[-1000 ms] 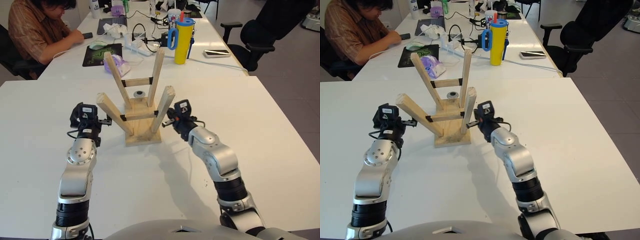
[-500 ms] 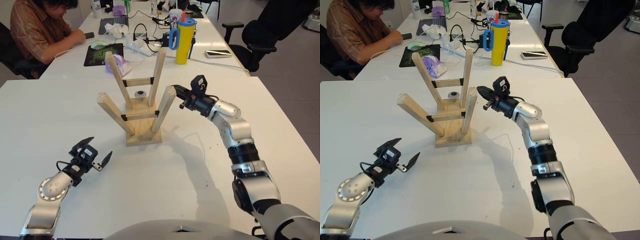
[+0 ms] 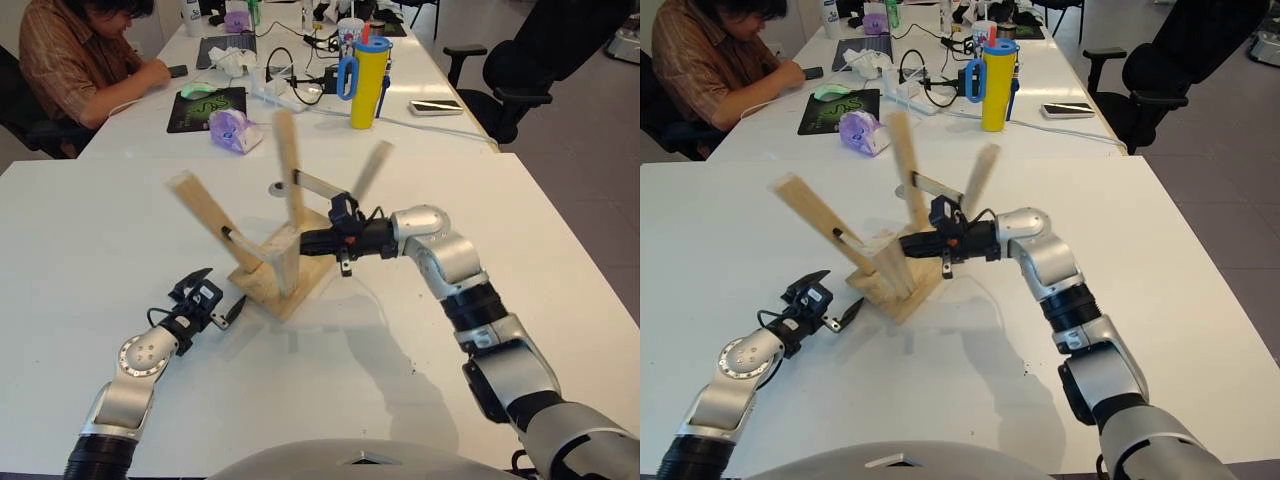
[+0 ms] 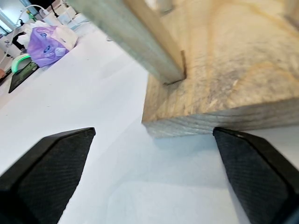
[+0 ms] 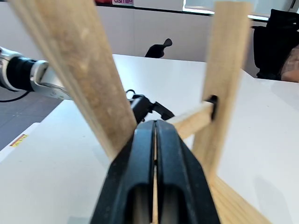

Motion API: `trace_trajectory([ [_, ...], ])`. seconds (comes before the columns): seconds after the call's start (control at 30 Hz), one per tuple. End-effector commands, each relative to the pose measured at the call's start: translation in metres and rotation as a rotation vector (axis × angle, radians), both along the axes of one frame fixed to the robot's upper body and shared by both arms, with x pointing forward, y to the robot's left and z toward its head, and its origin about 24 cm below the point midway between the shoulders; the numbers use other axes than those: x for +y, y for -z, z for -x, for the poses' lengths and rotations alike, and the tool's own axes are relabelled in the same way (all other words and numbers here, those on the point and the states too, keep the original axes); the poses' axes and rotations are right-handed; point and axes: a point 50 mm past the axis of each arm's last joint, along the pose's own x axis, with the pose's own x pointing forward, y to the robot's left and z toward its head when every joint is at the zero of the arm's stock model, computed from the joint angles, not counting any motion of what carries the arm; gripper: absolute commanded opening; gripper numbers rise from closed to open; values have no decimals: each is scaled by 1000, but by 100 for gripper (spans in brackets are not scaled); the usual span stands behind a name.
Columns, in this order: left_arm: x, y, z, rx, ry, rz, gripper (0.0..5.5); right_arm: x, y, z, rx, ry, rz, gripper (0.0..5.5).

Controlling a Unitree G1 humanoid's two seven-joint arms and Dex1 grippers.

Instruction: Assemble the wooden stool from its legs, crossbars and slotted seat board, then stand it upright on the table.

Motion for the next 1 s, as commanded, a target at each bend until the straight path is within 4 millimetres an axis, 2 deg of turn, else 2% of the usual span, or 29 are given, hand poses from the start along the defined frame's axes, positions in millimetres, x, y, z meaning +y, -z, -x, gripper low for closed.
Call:
trace_trajectory([
  [0.03, -5, 18, 3, 76, -61, -14, 468, 17, 18, 11, 27, 116, 26, 3],
  [0.13, -12, 16, 1, 44, -99, 1, 468, 14, 29, 20, 83, 342, 16, 3],
  [0.27, -4, 7, 17, -18, -223, 12, 468, -2, 22, 49, 227, 556, -115, 3],
  [0.37, 4, -2, 44, -64, -224, 28, 468, -28, 28, 79, 326, 630, -114, 3],
  [0.47, 23, -8, 62, -56, -230, 10, 468, -64, 42, 84, 335, 799, -46, 3],
  [0.57, 28, -15, 66, -43, -148, -8, 468, -111, 60, 72, 295, 1047, 63, 3],
  [0.63, 20, -15, 63, -32, -79, -3, 468, -136, 73, 62, 262, 1161, 155, 3],
  [0.7, 10, -11, 58, -13, -18, 10, 468, -152, 81, 50, 216, 1221, 226, 3],
  [0.77, 3, -6, 54, 28, 35, 15, 468, -155, 86, 33, 187, 1222, 252, 3],
  [0.9, 2, 0, 47, 93, 111, -21, 468, -146, 95, 5, 125, 1161, 278, 3],
  [1.0, 5, 7, 43, 147, 150, -66, 468, -135, 105, -8, 121, 1087, 299, 3],
])
